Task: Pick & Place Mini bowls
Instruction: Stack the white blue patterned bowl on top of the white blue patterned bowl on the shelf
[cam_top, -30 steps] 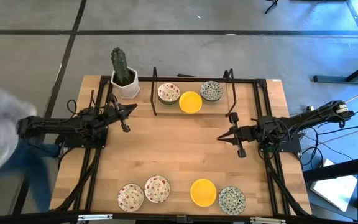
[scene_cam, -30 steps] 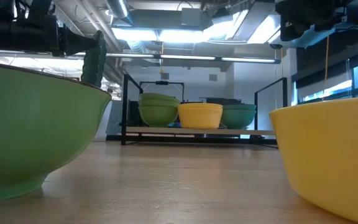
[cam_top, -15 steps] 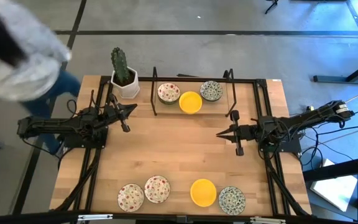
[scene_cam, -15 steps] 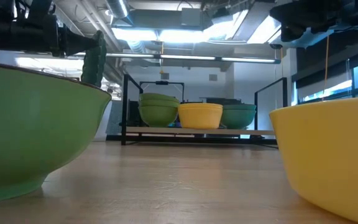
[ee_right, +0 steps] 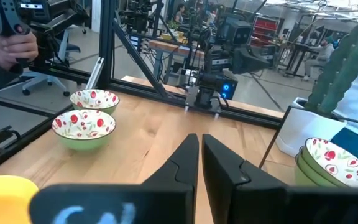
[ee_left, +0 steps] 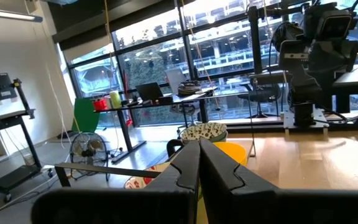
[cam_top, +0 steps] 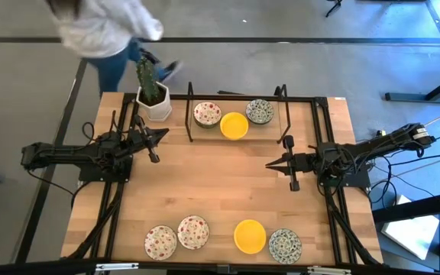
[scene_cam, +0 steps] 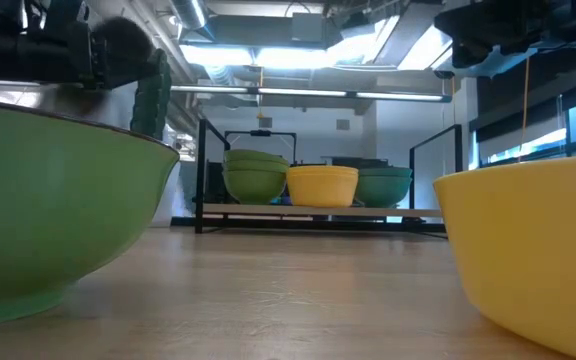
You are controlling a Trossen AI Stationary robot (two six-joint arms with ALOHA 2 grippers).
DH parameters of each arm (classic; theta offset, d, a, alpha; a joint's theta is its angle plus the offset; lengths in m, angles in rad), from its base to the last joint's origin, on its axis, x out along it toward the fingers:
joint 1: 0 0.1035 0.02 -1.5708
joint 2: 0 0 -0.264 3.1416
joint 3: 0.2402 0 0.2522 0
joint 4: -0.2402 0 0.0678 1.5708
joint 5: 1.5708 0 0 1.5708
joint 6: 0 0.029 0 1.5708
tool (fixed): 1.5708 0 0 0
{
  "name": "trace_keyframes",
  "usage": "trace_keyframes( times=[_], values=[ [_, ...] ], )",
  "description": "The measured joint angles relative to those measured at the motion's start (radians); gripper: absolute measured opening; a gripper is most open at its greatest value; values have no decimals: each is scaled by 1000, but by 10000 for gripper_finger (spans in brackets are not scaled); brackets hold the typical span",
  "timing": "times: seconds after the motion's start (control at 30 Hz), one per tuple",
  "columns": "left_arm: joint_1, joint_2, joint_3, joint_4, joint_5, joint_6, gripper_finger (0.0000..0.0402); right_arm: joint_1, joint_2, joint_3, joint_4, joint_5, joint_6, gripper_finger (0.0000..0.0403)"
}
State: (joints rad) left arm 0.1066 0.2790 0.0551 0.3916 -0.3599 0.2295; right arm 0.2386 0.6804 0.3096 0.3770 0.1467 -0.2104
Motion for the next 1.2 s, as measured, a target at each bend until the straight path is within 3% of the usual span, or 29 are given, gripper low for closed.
trace_keyframes(
  times=[0.43, 0.6, 0.7, 0.83, 0.93, 1.07, 1.2],
  values=[
    [0, 0, 0, 0, 6, -11, 4, 0, 22, 0, -6, 2, -4, 23],
    [0, 0, 0, 0, 6, -11, 4, 0, 32, 18, -28, 73, 44, 23],
    [0, 0, 0, 0, 6, -10, 4, 5, 44, 114, -191, 60, 50, 23],
    [0, 0, 0, -2, 6, -10, 4, 33, 123, 303, -585, 30, 155, 23],
    [0, 0, 0, -6, 12, -10, 4, 75, 212, 432, -802, -63, 273, 23],
    [0, 0, 0, -7, 14, -10, 4, 163, 333, 552, -971, -180, 412, 23],
    [0, 0, 0, -7, 14, -16, 4, 245, 443, 594, -1015, -254, 542, 23]
  ],
)
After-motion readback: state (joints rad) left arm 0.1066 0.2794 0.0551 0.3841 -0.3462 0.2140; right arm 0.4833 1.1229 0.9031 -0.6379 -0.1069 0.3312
